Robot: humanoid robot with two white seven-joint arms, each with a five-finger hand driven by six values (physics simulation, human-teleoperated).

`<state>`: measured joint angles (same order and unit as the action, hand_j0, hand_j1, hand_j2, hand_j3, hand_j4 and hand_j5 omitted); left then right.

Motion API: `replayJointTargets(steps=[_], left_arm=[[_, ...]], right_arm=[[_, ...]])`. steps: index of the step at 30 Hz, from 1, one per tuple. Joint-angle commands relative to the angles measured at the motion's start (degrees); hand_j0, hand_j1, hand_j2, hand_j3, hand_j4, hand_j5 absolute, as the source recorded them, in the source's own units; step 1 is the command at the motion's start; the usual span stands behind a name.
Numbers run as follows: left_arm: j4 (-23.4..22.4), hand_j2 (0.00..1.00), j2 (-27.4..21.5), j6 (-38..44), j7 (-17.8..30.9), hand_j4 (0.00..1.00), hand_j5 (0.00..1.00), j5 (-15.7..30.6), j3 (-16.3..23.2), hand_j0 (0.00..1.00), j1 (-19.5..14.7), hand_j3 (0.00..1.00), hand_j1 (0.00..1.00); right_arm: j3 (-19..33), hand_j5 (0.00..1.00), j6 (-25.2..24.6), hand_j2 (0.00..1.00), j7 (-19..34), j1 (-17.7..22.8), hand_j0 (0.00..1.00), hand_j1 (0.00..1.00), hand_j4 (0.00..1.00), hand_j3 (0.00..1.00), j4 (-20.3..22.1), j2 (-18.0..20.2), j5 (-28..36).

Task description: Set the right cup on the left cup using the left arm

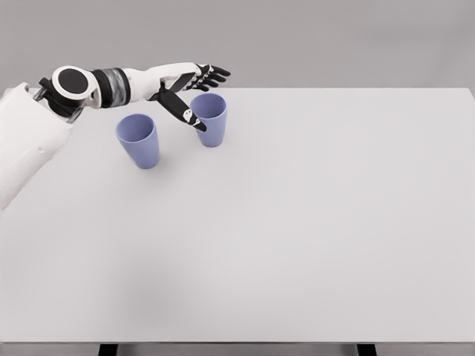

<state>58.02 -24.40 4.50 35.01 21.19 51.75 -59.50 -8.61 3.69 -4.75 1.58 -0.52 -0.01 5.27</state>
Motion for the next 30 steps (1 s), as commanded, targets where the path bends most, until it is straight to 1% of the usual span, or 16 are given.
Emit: replayJointTargets(steps=[1, 5, 9, 30], left_arm=[[-1.16, 1.00, 0.58, -0.02, -0.01, 1.00, 1.00, -0.19, -0.16, 1.00, 0.00, 1.00, 1.00], [-1.24, 1.00, 0.93, -0.02, -0.01, 1.00, 1.00, -0.28, -0.34, 1.00, 0.09, 1.00, 1.00], [-2.56, 1.00, 1.29, -0.02, -0.01, 1.00, 1.00, -0.28, -0.42, 1.00, 0.09, 1.00, 1.00], [-1.77, 1.00, 1.02, -0.02, -0.01, 1.00, 1.00, -0.10, -1.04, 1.00, 0.09, 1.00, 1.00]], right_arm=[[0.00, 1.00, 0.00, 1.00, 0.00, 0.00, 1.00, 1.00, 1.00, 1.00, -0.01, 0.01, 0.01], [0.00, 1.00, 0.00, 1.00, 0.00, 0.00, 1.00, 1.00, 1.00, 1.00, -0.01, 0.01, 0.01], [0.00, 1.00, 0.00, 1.00, 0.00, 0.00, 1.00, 1.00, 1.00, 1.00, -0.01, 0.01, 0.01], [0.00, 1.00, 0.00, 1.00, 0.00, 0.00, 1.00, 1.00, 1.00, 1.00, -0.01, 0.01, 0.01]])
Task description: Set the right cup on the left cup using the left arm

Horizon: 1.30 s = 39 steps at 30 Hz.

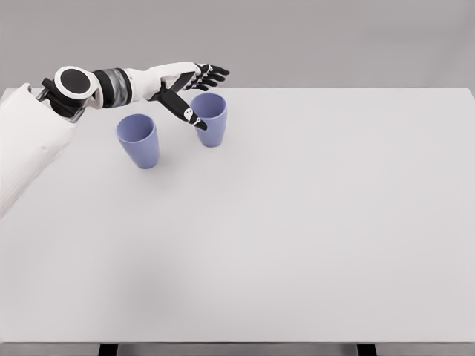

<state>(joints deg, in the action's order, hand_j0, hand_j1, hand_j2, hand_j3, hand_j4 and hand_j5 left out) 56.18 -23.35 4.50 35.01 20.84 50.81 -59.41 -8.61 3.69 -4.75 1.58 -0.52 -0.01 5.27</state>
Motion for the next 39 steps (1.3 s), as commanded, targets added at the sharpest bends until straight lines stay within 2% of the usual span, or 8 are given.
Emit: replayJointTargets(steps=[1, 13, 14, 24, 25, 37, 39], left_arm=[[0.07, 1.00, -0.03, -0.02, -0.01, 1.00, 1.00, 0.25, -0.10, 1.00, 0.00, 1.00, 1.00], [-0.81, 1.00, 0.06, -0.02, -0.01, 1.00, 1.00, -0.36, -1.07, 1.00, -0.09, 1.00, 1.00], [-2.12, 1.00, 0.23, -0.02, -0.20, 1.00, 1.00, -0.36, -1.24, 1.00, 0.00, 1.00, 1.00], [-4.85, 1.00, 1.55, -0.02, -0.38, 1.00, 1.00, -0.71, -1.24, 1.00, 0.26, 1.00, 1.00], [-6.34, 1.00, 2.25, -0.02, -0.99, 1.00, 1.00, -0.89, -1.24, 1.00, 0.44, 1.00, 1.00], [-7.66, 1.00, 3.75, 0.07, -2.75, 1.00, 1.00, -1.24, -1.24, 1.00, 0.44, 1.00, 1.00], [-9.15, 1.00, 4.36, 0.07, -2.75, 1.00, 1.00, -1.33, -1.24, 1.00, 0.44, 1.00, 1.00]], right_arm=[[0.00, 1.00, 0.00, 1.00, 0.00, 0.00, 1.00, 1.00, 1.00, 1.00, -0.01, 0.01, 0.01], [0.00, 1.00, 0.00, 1.00, 0.00, 0.00, 1.00, 1.00, 1.00, 1.00, -0.01, 0.01, 0.01], [0.00, 1.00, 0.00, 1.00, 0.00, 0.00, 1.00, 1.00, 1.00, 1.00, -0.01, 0.01, 0.01], [0.00, 1.00, 0.00, 1.00, 0.00, 0.00, 1.00, 1.00, 1.00, 1.00, -0.01, 0.01, 0.01], [0.00, 1.00, 0.00, 1.00, 0.00, 0.00, 1.00, 1.00, 1.00, 1.00, -0.01, 0.01, 0.01], [0.00, 1.00, 0.00, 1.00, 0.00, 0.00, 1.00, 1.00, 1.00, 1.00, -0.01, 0.01, 0.01], [0.00, 1.00, 0.00, 1.00, 0.00, 0.00, 1.00, 1.00, 1.00, 1.00, -0.01, 0.01, 0.01]])
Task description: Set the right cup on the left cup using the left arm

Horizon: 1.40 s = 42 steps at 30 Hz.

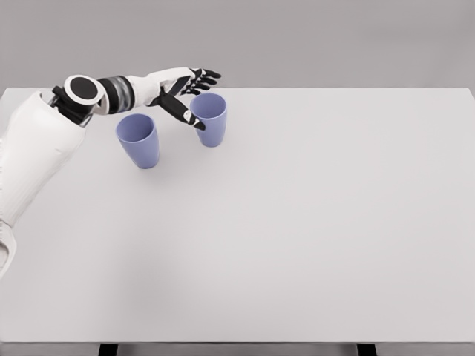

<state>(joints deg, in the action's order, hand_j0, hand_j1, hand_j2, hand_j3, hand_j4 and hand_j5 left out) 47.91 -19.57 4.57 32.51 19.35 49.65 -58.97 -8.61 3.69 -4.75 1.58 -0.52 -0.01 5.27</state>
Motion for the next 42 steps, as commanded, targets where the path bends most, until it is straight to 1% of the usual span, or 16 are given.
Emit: replayJointTargets(steps=[1, 9, 28, 29, 30, 32, 34, 36, 37, 42], left_arm=[[-0.89, 1.00, 0.59, 0.00, -0.25, 1.00, 1.00, 0.17, -0.08, 1.00, 0.00, 1.00, 1.00], [-1.33, 1.00, 1.82, 0.00, -0.34, 1.00, 1.00, -0.80, -0.08, 1.00, 0.09, 1.00, 1.00], [-3.17, 1.00, 2.52, -0.08, -0.87, 1.00, 1.00, -1.42, -0.08, 1.00, 0.35, 1.00, 1.00], [-3.17, 0.84, 2.52, -0.08, -1.04, 0.84, 0.84, -1.42, -0.08, 0.84, 0.44, 0.84, 0.84], [-3.17, 0.77, 2.61, -0.08, -1.13, 0.77, 0.77, -1.42, -0.08, 0.77, 0.44, 0.77, 0.77], [-3.17, 0.76, 2.79, -0.08, -1.04, 0.76, 0.76, -1.42, -0.08, 0.76, 0.44, 0.76, 0.76], [-3.17, 0.70, 2.79, -0.08, -1.04, 0.70, 0.70, -1.33, -0.08, 0.70, 0.53, 0.70, 0.70], [-3.17, 0.69, 2.79, -0.08, -1.04, 0.69, 0.69, -1.33, -0.08, 0.69, 0.53, 0.69, 0.69], [-3.08, 0.67, 2.79, -0.08, -1.13, 0.67, 0.67, -1.33, -0.08, 0.67, 0.53, 0.67, 0.67], [-2.73, 0.67, 2.43, -0.08, -1.04, 0.67, 0.67, -1.24, -0.08, 0.67, 0.53, 0.67, 0.67]], right_arm=[[0.00, 1.00, 0.00, 1.00, 0.00, 0.00, 1.00, 1.00, 1.00, 1.00, -0.01, 0.01, 0.01], [0.00, 1.00, 0.00, 1.00, 0.00, 0.00, 1.00, 1.00, 1.00, 1.00, -0.01, 0.01, 0.01], [0.00, 1.00, 0.00, 1.00, 0.00, 0.00, 1.00, 1.00, 1.00, 1.00, -0.01, 0.01, 0.01], [0.00, 1.00, 0.00, 1.00, 0.00, 0.00, 1.00, 1.00, 1.00, 1.00, -0.01, 0.01, 0.01], [0.00, 1.00, 0.00, 1.00, 0.00, 0.00, 1.00, 1.00, 1.00, 1.00, -0.01, 0.01, 0.01], [0.00, 1.00, 0.00, 1.00, 0.00, 0.00, 1.00, 1.00, 1.00, 1.00, -0.01, 0.01, 0.01], [0.00, 1.00, 0.00, 1.00, 0.00, 0.00, 1.00, 1.00, 1.00, 1.00, -0.01, 0.01, 0.01], [0.00, 1.00, 0.00, 1.00, 0.00, 0.00, 1.00, 1.00, 1.00, 1.00, -0.01, 0.01, 0.01], [0.00, 1.00, 0.00, 1.00, 0.00, 0.00, 1.00, 1.00, 1.00, 1.00, -0.01, 0.01, 0.01], [0.00, 1.00, 0.00, 1.00, 0.00, 0.00, 1.00, 1.00, 1.00, 1.00, -0.01, 0.01, 0.01]])
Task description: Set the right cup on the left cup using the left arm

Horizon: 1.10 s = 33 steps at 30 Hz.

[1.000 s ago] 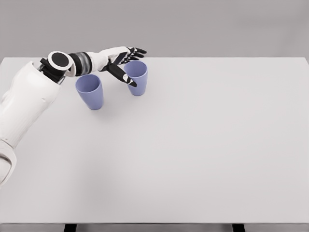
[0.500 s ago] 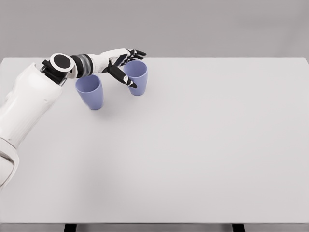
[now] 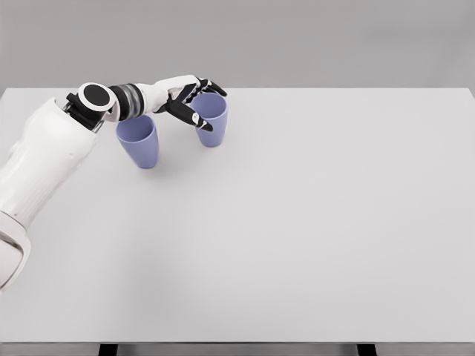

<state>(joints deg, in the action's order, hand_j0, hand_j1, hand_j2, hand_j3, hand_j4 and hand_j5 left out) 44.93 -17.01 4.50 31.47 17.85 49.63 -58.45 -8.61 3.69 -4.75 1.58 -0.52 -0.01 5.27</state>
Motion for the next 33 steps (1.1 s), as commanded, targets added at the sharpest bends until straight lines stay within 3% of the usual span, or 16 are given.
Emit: replayJointTargets(steps=[1, 12, 33], left_arm=[[0.34, 0.67, -0.22, -0.02, 0.00, 0.67, 0.67, 0.26, -0.14, 0.67, 0.00, 0.67, 0.67], [3.59, 0.67, -0.48, -0.02, 0.09, 0.67, 0.67, 1.05, -0.41, 0.67, -0.09, 0.67, 0.67], [16.07, 0.67, -7.34, -0.02, 0.26, 0.67, 0.67, 4.47, -0.23, 0.67, 0.53, 0.67, 0.67]], right_arm=[[0.00, 1.00, 0.00, 1.00, 0.00, 0.00, 1.00, 1.00, 1.00, 1.00, -0.01, 0.01, 0.01], [0.00, 1.00, 0.00, 1.00, 0.00, 0.00, 1.00, 1.00, 1.00, 1.00, -0.01, 0.01, 0.01], [0.00, 1.00, 0.00, 1.00, 0.00, 0.00, 1.00, 1.00, 1.00, 1.00, -0.01, 0.01, 0.01]])
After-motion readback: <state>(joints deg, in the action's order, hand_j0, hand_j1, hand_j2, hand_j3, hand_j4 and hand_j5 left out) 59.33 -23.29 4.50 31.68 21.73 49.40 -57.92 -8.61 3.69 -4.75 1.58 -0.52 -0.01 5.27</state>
